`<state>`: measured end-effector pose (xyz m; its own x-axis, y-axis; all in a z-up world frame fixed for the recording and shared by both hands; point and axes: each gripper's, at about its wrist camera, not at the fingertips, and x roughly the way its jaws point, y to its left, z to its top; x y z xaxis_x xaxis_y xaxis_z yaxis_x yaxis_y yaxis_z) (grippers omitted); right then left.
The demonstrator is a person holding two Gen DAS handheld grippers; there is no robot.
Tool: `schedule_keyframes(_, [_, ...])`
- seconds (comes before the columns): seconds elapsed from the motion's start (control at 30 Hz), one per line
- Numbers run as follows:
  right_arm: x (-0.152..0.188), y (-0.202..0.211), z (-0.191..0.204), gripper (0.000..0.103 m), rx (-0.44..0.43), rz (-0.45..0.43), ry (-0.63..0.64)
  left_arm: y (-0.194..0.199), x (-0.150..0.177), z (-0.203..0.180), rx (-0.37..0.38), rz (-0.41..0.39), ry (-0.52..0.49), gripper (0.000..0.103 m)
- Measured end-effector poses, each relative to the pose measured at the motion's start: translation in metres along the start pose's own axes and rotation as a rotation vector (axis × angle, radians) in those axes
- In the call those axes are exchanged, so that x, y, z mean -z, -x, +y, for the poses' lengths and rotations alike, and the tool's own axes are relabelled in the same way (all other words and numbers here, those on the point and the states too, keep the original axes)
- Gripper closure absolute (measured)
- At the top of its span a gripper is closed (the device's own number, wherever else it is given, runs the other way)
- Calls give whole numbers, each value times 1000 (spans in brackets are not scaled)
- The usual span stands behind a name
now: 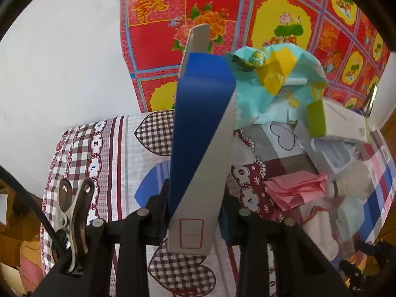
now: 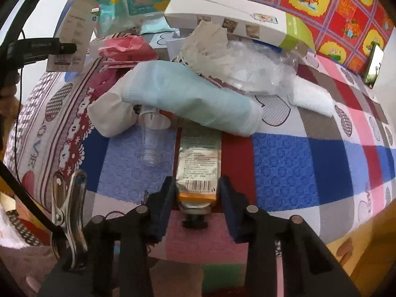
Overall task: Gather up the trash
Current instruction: 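Grasp the orange-capped tube with the right tool while the left tool holds the box, then carry the box and the tube in both tools over to the red bucket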
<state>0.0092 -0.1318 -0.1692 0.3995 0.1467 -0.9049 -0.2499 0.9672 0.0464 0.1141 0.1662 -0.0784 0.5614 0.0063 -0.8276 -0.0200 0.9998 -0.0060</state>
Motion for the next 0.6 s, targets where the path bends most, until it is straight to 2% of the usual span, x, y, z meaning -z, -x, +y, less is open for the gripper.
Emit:
schedule_keyframes(0.23, [-4,17,-14,66,-87,-1,6,24,7,-9,-13,-21,11,70])
schedule_keyframes(0.6, [-14,58,-5,66,-245,-43,103,68,24,1,-33,-48,127,70])
